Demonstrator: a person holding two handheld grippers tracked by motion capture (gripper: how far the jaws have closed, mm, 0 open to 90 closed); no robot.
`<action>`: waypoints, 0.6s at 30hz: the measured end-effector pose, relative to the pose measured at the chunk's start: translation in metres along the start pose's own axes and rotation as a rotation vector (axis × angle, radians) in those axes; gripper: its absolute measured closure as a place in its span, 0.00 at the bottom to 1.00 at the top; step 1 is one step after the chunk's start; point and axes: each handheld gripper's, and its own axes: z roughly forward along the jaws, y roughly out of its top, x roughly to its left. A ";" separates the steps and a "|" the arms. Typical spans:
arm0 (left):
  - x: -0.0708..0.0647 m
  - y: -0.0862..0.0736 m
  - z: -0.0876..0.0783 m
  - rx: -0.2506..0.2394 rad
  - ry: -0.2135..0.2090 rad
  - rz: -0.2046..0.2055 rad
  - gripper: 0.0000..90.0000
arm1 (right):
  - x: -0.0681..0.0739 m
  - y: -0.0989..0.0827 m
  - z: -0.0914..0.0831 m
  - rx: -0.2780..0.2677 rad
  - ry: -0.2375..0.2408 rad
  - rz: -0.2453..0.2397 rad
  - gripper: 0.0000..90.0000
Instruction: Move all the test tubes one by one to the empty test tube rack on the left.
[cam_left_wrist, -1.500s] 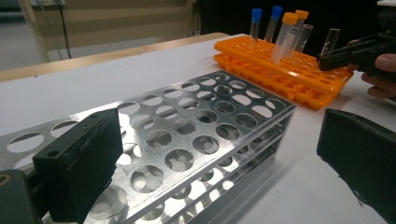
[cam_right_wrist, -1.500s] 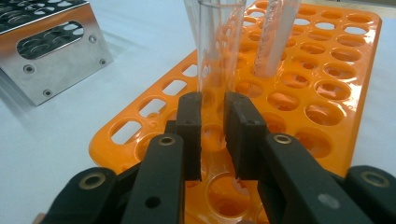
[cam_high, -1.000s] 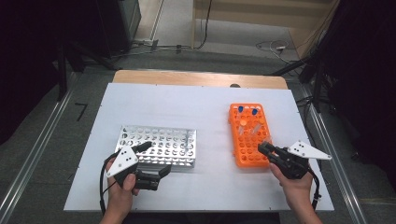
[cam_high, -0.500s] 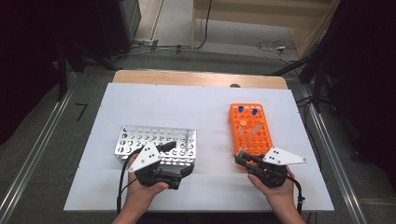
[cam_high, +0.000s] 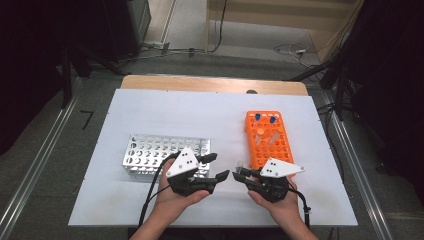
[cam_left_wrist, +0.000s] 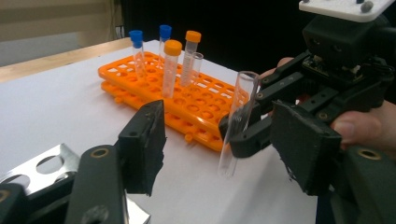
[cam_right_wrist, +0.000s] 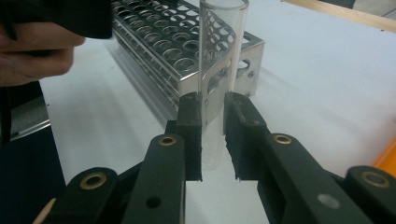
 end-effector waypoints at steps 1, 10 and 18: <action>-0.001 0.000 0.002 0.004 -0.006 0.006 0.46 | 0.001 0.000 0.001 0.000 0.008 0.001 0.82; -0.009 -0.002 0.017 0.023 -0.049 0.023 0.64 | 0.014 0.001 0.008 0.021 0.047 -0.032 0.82; -0.011 -0.003 0.018 0.037 -0.062 0.044 0.80 | 0.017 0.003 0.008 0.020 0.056 -0.041 0.82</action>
